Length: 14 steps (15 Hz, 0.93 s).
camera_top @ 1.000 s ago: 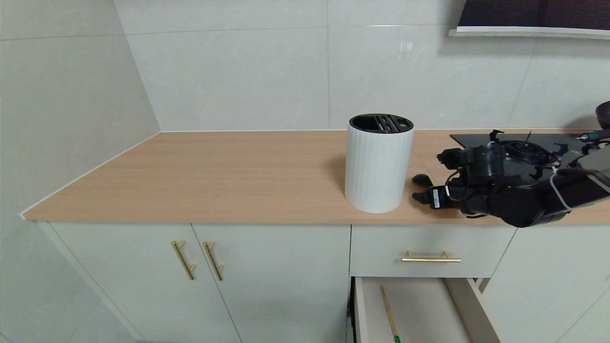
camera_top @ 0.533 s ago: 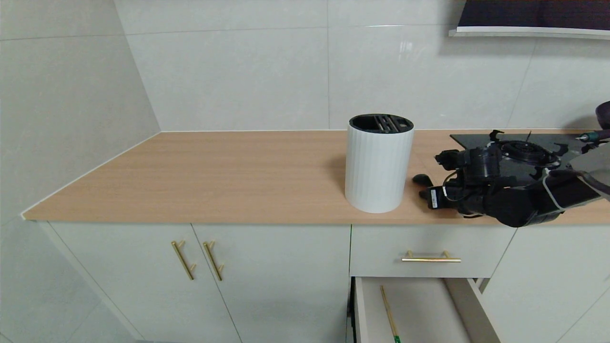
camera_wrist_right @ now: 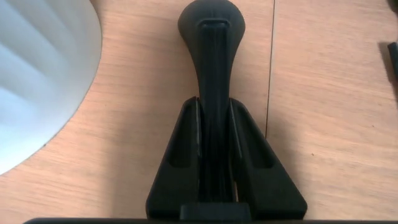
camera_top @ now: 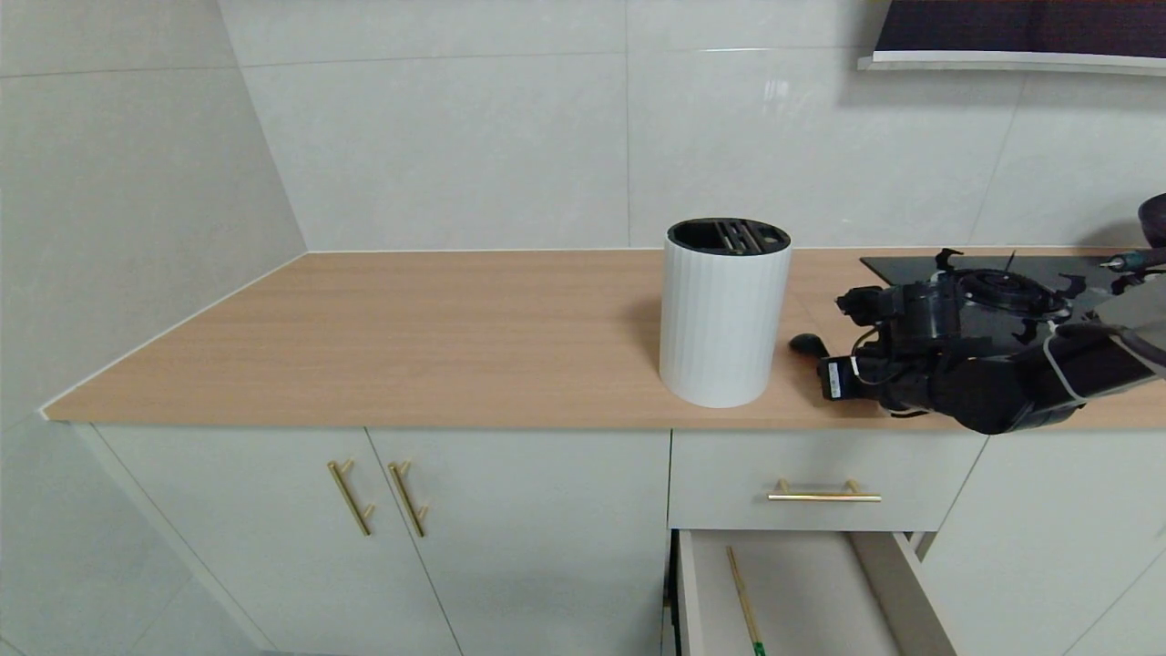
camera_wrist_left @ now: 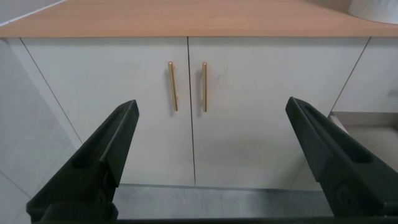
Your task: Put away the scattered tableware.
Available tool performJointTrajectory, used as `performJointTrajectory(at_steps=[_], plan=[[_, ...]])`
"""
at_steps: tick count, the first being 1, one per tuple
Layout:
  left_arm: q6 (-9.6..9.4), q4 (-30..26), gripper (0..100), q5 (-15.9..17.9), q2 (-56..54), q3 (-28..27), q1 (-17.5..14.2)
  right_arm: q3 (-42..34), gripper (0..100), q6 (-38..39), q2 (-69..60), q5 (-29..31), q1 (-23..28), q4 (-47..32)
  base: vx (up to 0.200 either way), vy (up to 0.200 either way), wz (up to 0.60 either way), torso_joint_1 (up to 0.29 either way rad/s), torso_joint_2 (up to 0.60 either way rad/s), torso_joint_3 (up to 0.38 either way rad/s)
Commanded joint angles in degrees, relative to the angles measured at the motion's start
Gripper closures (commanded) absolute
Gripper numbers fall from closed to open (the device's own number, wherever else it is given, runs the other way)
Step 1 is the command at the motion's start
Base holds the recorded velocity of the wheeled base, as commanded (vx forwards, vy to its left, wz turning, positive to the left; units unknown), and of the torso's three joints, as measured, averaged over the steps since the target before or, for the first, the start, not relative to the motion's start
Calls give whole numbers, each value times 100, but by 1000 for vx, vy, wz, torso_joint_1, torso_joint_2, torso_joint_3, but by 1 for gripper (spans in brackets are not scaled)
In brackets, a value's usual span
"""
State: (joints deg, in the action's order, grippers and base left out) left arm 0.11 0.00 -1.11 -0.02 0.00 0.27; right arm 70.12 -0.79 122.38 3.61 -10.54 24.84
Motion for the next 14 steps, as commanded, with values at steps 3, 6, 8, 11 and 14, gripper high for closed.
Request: performJointTrajectory(at_steps=[3, 6, 8, 11, 14], plan=[[-2, 0, 0, -3, 2, 0, 0, -526, 100, 237, -830, -9, -27, -24, 0, 0, 0, 0, 0, 0], [7, 0, 0, -3, 2, 0, 0, -1554, 100, 290, -1832, -44, -114, -32, 0, 0, 0, 0, 0, 0], [-2, 0, 0, -3, 2, 0, 0, -2327, 100, 299, -2509, -80, -114, -24, 0, 0, 0, 0, 0, 0], [7, 0, 0, -3, 2, 0, 0, -3435, 100, 299, -3511, -352, -114, -6, 0, 0, 0, 0, 0, 0], [7, 0, 0, -3, 2, 0, 0, -3909, 100, 290, -4056, -493, -114, 3, 0, 0, 0, 0, 0, 0]])
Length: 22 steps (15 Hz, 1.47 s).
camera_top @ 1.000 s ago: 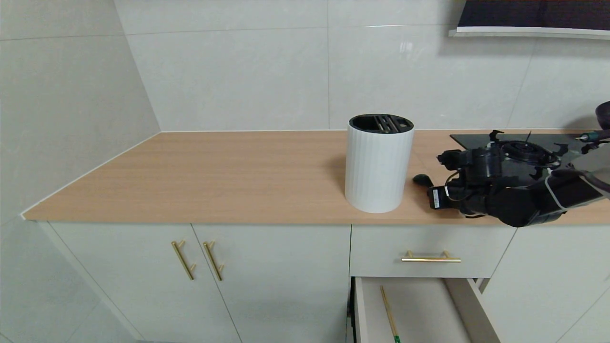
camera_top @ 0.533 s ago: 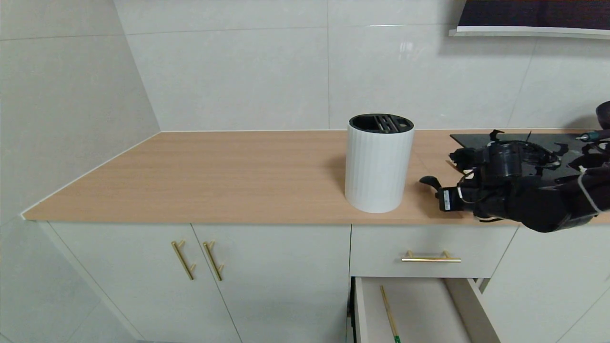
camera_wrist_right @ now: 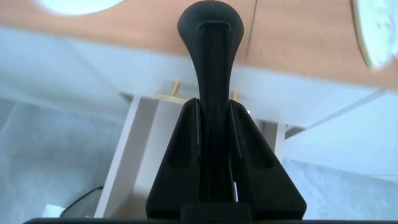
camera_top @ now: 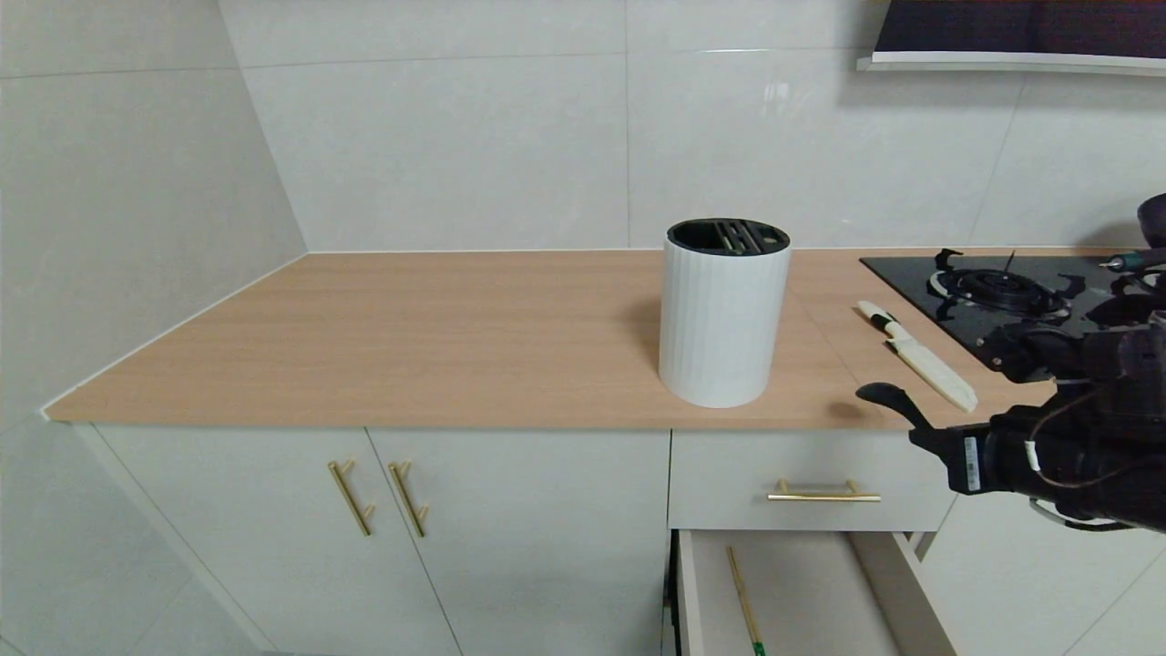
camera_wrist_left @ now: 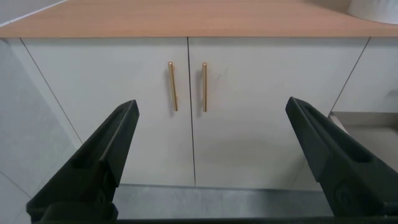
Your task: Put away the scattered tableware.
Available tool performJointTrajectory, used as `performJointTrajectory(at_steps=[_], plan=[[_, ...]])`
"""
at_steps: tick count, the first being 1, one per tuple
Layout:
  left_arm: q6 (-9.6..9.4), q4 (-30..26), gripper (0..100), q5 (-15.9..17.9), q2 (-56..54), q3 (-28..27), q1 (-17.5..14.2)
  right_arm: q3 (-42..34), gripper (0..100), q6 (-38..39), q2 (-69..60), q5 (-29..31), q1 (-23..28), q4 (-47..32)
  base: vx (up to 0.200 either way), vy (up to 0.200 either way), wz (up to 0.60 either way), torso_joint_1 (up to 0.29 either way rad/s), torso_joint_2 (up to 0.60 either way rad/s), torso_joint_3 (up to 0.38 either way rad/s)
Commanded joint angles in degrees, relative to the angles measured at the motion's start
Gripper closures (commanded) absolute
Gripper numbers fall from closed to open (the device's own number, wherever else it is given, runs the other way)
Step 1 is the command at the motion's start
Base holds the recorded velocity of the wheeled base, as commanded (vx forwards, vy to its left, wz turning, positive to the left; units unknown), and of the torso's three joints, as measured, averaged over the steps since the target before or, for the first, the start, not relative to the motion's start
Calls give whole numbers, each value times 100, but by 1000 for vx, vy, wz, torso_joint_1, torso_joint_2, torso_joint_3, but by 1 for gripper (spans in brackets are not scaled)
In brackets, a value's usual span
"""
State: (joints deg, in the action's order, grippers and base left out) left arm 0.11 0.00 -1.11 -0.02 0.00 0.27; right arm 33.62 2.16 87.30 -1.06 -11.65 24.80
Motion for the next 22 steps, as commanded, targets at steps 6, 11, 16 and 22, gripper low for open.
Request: performJointTrajectory(at_steps=[6, 11, 16, 22], plan=[[-2, 0, 0, -3, 2, 0, 0, -708, 100, -5, -556, -17, 23, 25, 0, 0, 0, 0, 0, 0], [7, 0, 0, -3, 2, 0, 0, -787, 100, -22, -283, -8, 23, 25, 0, 0, 0, -10, 24, 16], [7, 0, 0, -3, 2, 0, 0, -805, 100, -31, -134, 1, 23, 25, 0, 0, 0, -173, 413, 233], [-2, 0, 0, -3, 2, 0, 0, -822, 100, -31, 112, 1, 23, 34, 0, 0, 0, -187, 479, 288]])
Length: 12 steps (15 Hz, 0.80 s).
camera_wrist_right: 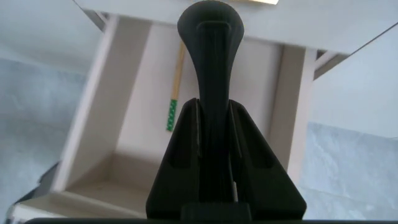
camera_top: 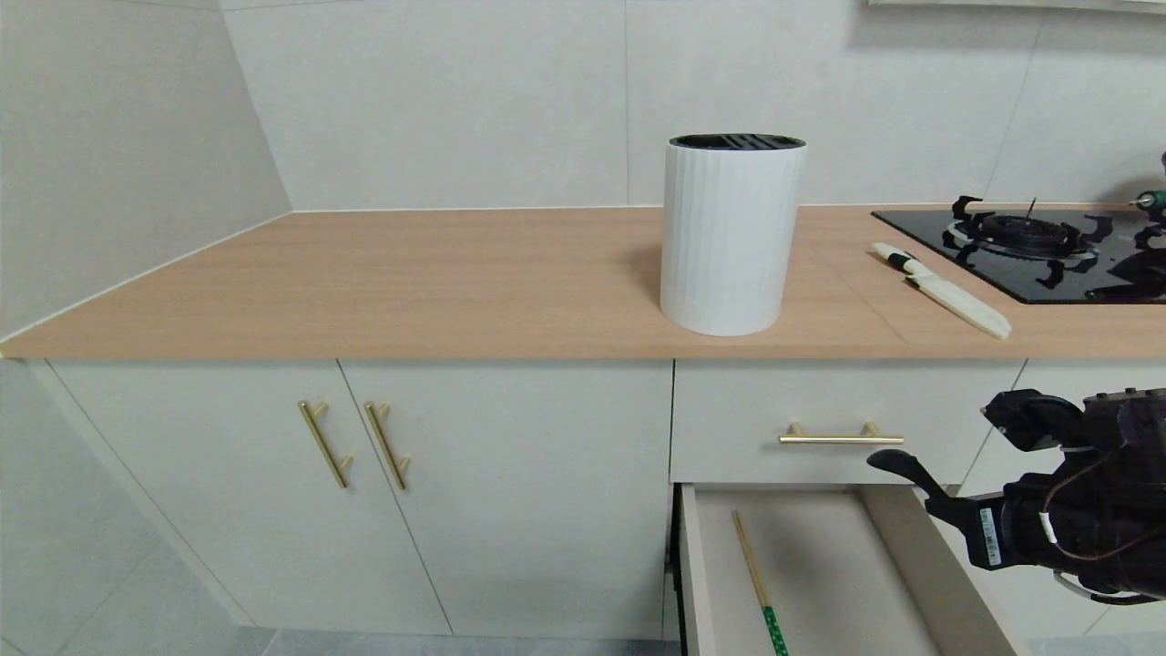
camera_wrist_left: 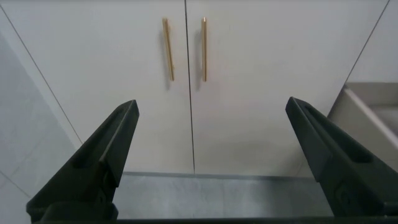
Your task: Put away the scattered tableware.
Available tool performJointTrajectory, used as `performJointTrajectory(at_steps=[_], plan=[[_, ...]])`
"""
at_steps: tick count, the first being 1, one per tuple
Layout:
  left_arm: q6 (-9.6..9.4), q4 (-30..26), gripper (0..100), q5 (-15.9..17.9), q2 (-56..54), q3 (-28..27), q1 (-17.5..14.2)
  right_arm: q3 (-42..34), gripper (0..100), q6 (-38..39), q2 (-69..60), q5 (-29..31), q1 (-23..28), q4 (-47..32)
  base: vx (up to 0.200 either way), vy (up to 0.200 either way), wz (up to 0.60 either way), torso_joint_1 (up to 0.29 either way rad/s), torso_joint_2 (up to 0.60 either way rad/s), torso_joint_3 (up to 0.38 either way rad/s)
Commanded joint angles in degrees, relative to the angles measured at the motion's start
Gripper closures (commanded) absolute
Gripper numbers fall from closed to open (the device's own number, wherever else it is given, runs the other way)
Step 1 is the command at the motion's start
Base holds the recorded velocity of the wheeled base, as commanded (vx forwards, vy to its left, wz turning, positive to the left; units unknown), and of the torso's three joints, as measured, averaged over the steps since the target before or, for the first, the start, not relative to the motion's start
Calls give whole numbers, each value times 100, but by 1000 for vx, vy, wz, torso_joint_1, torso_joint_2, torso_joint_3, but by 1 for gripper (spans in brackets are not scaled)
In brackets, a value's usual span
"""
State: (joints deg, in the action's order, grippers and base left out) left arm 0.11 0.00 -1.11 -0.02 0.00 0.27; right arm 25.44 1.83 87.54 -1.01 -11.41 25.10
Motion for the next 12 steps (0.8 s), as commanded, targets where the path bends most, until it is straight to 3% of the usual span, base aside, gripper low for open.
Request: performJointTrajectory(at_steps=[1, 8, 12], plan=[[-2, 0, 0, -3, 2, 0, 0, -4, 100, 2, 123, -4, -2, 4, 0, 0, 0, -163, 461, 300], [7, 0, 0, -3, 2, 0, 0, -250, 100, -7, 545, 22, -2, 654, 0, 0, 0, -140, 454, 305], [-2, 0, 0, -3, 2, 0, 0, -250, 100, -7, 597, 22, -2, 654, 0, 0, 0, -25, 115, 74]])
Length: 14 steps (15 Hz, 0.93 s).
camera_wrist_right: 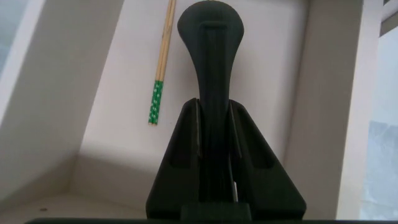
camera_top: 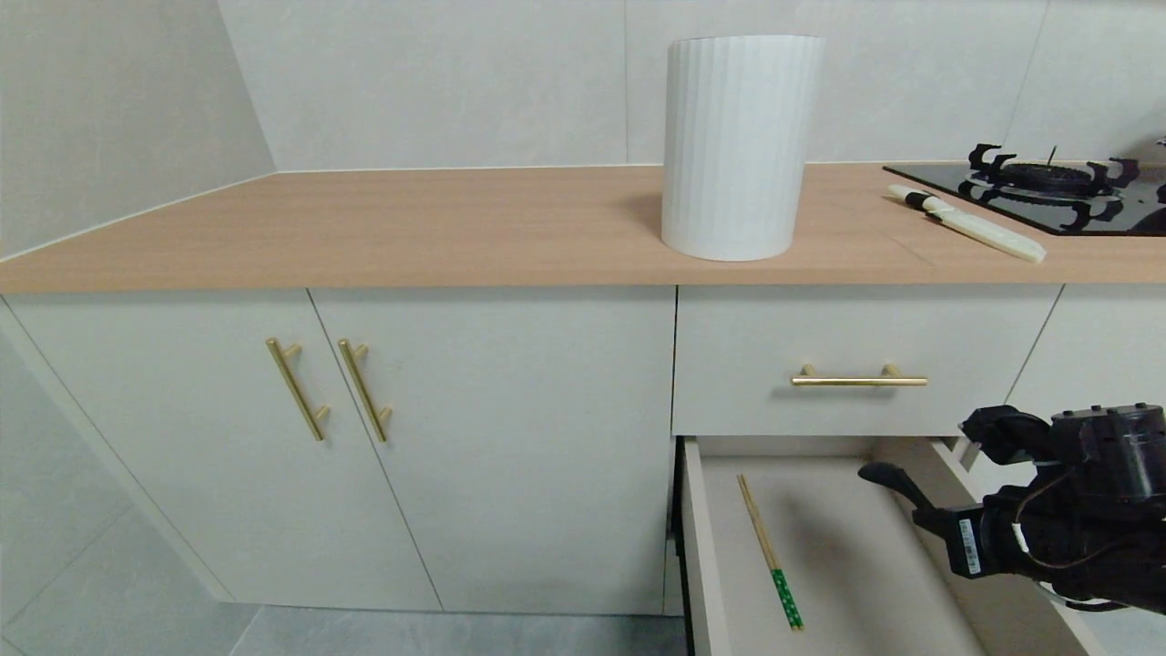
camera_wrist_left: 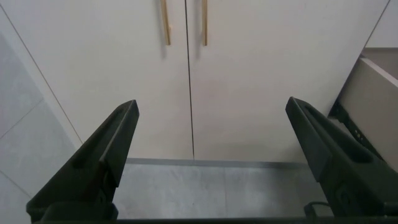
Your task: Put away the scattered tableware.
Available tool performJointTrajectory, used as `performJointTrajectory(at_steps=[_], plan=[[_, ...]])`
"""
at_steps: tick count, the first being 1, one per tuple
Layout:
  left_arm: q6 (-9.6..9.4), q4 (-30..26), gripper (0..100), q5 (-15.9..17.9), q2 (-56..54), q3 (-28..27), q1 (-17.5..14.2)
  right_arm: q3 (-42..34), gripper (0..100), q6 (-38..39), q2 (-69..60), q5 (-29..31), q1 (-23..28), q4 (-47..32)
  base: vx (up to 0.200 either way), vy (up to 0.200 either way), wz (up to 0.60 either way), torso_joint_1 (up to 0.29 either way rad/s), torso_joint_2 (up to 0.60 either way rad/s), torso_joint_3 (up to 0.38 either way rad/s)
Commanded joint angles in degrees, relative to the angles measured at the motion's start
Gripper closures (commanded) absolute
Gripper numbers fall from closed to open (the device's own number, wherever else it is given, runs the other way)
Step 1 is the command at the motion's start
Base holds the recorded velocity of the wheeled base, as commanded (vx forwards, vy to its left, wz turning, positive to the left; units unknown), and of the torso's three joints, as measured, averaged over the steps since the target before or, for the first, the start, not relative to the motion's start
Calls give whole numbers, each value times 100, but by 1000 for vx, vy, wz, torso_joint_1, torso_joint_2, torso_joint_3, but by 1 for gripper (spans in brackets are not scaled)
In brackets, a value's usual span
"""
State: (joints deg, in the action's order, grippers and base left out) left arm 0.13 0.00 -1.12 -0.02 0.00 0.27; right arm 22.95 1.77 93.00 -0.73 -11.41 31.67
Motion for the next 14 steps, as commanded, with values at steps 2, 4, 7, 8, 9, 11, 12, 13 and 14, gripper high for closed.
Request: performJointTrajectory(at_steps=[2, 4, 7, 8, 9, 11, 12, 13, 14], plan=[[-5, 0, 0, -2, 2, 0, 0, 16, 100, 8, 183, -15, -2, 6, 0, 0, 0, 0, 0, 0], [4, 0, 0, -2, 2, 0, 0, 51, 100, 25, 746, -15, -2, 138, 0, 0, 0, 0, 0, 0], [-5, 0, 0, -2, 2, 0, 0, 51, 100, 192, 2117, 126, 7, 1263, 0, 0, 0, 0, 0, 0], [4, 0, 0, -2, 2, 0, 0, 60, 100, 307, 2460, 249, 7, 1544, 0, 0, 0, 0, 0, 0], [4, 0, 0, -2, 2, 0, 0, 78, 100, 368, 2873, 310, 7, 1834, 0, 0, 0, 0, 0, 0], [-5, 0, 0, -2, 2, 0, 0, 78, 100, 351, 3479, 363, 7, 2423, 0, 0, 0, 0, 0, 0], [4, 0, 0, -2, 2, 0, 0, 86, 100, 342, 3725, 381, 7, 2686, 0, 0, 0, 0, 0, 0], [-5, 0, 0, -2, 2, 0, 0, 157, 100, 333, 3980, 390, 7, 2897, 0, 0, 0, 0, 0, 0], [4, 0, 0, -2, 2, 0, 0, 236, 100, 324, 4156, 442, 7, 2976, 0, 0, 0, 0, 0, 0]])
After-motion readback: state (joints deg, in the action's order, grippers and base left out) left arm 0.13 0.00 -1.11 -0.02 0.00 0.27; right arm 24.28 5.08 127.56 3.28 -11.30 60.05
